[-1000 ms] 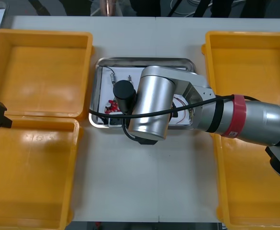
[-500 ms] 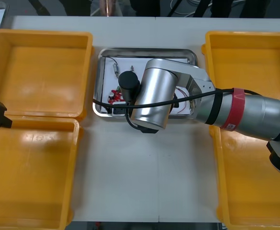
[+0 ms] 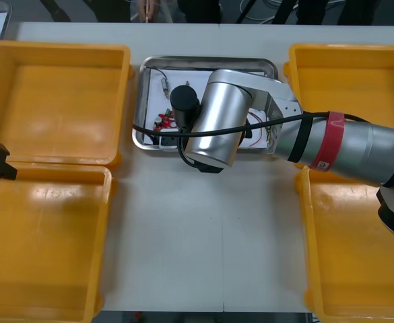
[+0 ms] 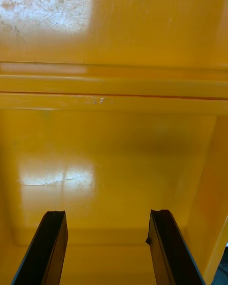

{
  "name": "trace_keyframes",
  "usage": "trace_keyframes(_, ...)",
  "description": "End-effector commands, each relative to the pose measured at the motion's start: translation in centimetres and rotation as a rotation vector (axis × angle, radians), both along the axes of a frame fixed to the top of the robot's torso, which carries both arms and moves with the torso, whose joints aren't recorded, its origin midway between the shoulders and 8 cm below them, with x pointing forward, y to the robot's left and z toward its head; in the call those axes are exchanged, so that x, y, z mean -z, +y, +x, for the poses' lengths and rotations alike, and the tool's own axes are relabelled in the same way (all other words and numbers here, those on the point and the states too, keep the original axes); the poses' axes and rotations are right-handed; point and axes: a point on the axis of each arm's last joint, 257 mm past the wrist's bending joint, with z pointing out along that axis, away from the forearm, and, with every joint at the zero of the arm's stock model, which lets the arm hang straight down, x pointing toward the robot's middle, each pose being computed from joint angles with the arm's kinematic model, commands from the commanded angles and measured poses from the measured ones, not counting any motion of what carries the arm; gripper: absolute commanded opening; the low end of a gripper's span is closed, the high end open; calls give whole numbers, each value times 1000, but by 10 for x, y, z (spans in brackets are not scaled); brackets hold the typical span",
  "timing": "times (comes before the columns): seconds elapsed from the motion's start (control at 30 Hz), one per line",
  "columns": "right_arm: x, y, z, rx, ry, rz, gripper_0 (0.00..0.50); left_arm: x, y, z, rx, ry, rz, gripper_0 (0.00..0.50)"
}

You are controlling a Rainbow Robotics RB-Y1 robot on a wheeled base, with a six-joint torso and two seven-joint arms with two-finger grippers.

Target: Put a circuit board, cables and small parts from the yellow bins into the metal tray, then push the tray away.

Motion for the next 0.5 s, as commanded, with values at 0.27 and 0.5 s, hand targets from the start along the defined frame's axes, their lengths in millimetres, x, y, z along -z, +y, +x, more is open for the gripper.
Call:
trace_keyframes(0.27,-51,6,47,-52,-122,21,0,-12,18,-6,68,-14,92,500)
trace_keyframes(0.5,-51,6,58,-61,-122,18,0,-12,18,-6,68,-14,92,500)
